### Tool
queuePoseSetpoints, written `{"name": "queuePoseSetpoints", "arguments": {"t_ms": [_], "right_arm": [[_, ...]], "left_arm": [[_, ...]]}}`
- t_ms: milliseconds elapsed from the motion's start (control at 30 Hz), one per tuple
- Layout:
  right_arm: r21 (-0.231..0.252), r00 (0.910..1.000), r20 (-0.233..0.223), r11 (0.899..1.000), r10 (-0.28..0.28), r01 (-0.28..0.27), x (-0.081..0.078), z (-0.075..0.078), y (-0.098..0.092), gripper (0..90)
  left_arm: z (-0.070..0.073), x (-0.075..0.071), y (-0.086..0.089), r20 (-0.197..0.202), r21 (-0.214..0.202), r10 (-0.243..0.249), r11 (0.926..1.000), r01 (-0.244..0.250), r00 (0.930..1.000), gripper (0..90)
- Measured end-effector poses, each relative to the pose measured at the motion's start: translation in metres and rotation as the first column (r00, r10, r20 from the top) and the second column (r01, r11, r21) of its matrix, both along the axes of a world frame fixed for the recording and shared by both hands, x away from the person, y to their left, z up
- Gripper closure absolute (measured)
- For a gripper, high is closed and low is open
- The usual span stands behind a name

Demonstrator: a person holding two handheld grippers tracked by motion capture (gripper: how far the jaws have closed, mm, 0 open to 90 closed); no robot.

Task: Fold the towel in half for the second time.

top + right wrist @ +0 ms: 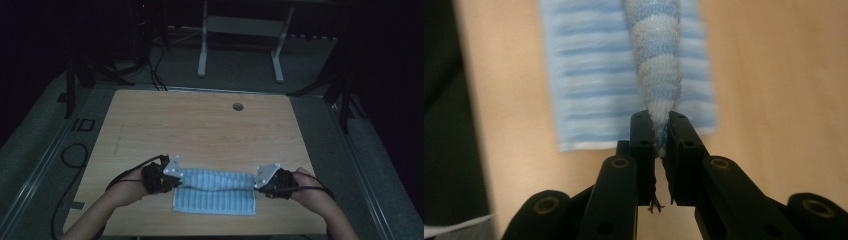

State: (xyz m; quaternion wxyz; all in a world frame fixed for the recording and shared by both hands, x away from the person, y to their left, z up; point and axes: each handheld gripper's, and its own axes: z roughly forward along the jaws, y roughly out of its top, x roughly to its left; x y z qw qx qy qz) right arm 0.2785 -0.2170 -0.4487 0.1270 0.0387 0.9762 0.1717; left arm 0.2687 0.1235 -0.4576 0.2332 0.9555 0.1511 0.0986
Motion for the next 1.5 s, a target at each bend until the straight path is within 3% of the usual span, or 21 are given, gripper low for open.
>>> {"name": "queuePoseSetpoints", "arguments": {"t_ms": [167,200,300,333,400,500,567,633,733,833,867,900,967,1000,1167,1300,1500], "right_arm": [[-0.028,0.9985,-0.039,0.999,0.038,-0.039,-0.018,-0.018,0.008,81.8],[-0.033,0.9974,-0.056,0.998,0.046,-0.048,-0.021,-0.021,0.01,80.2],[-0.044,0.9936,-0.088,0.996,0.07,-0.074,-0.03,-0.029,0.012,72.1],[-0.046,0.9912,-0.107,0.995,0.078,-0.084,-0.032,-0.029,0.01,68.2],[-0.04,0.9904,-0.125,0.997,0.059,-0.065,-0.03,-0.026,0.005,65.4],[0.039,0.9906,-0.133,0.999,0.035,-0.03,-0.025,-0.011,0.0,68.5],[0.093,0.992,-0.125,0.995,-0.015,0.027,-0.018,-0.004,0.003,81.9],[0.103,0.9879,-0.144,0.992,-0.057,0.073,-0.011,-0.01,0.012,88.0],[0.085,0.9792,-0.19,0.993,-0.07,0.087,-0.003,-0.032,0.025,88.9],[0.003,0.9718,-0.203,0.992,-0.121,0.124,0.005,-0.061,0.031,88.8],[0.007,0.9678,-0.214,0.99,-0.133,0.138,0.009,-0.068,0.029,88.8],[0.03,0.9614,-0.238,0.988,-0.138,0.149,0.012,-0.069,0.026,88.6],[0.028,0.9658,-0.211,0.987,-0.152,0.161,0.017,-0.068,0.022,87.6],[0.027,0.9688,-0.192,0.986,-0.157,0.165,0.021,-0.068,0.02,87.1],[0.042,0.966,-0.188,0.981,-0.178,0.189,0.046,-0.07,0.016,86.2],[0.04,0.9676,-0.165,0.979,-0.191,0.2,0.064,-0.069,0.02,85.1],[0.06,0.9584,-0.181,0.97,-0.221,0.235,0.097,-0.07,0.024,84.9]], "left_arm": [[-0.018,-0.009,-0.002,-0.023,0.044,-0.016,0.9989,0.017,0.9996,83.6],[-0.023,-0.011,-0.002,-0.053,0.049,-0.03,0.9982,0.033,0.9981,83.6],[-0.027,-0.017,0.001,-0.097,0.075,-0.086,0.9928,0.093,0.9916,76.4],[-0.027,-0.018,0.003,-0.096,0.076,-0.085,0.9928,0.093,0.9917,68.3],[-0.022,-0.016,0.01,-0.09,0.063,-0.057,0.996,0.063,0.9943,65.5],[-0.013,-0.01,0.014,-0.057,0.042,-0.017,0.9989,0.02,0.9982,61.0],[-0.012,-0.005,0.01,-0.053,0.015,0.009,0.9999,-0.008,0.9985,61.2],[-0.02,-0.001,-0.001,-0.048,0.028,0.006,0.9996,-0.004,0.9988,61.4],[-0.039,0.006,-0.016,-0.071,0.035,-0.004,0.9994,0.006,0.9975,59.4],[-0.057,0.014,-0.025,-0.099,0.054,0.009,0.9985,-0.003,0.995,56.3],[-0.06,0.016,-0.026,-0.105,0.056,0.009,0.9984,-0.003,0.9944,56.2],[-0.062,0.019,-0.025,-0.119,0.042,0.015,0.9991,-0.01,0.9928,55.8],[-0.062,0.024,-0.024,-0.122,0.017,0.032,0.9994,-0.031,0.992,55.3],[-0.062,0.026,-0.024,-0.115,0.023,0.035,0.9992,-0.033,0.9928,54.7],[-0.063,0.043,-0.023,-0.099,0.027,0.062,0.9979,-0.06,0.9932,53.1],[-0.063,0.06,-0.021,-0.118,0.023,0.088,0.9961,-0.086,0.9892,53.0],[-0.064,0.085,-0.015,-0.129,0.015,0.126,0.992,-0.125,0.9836,53.0]]}}
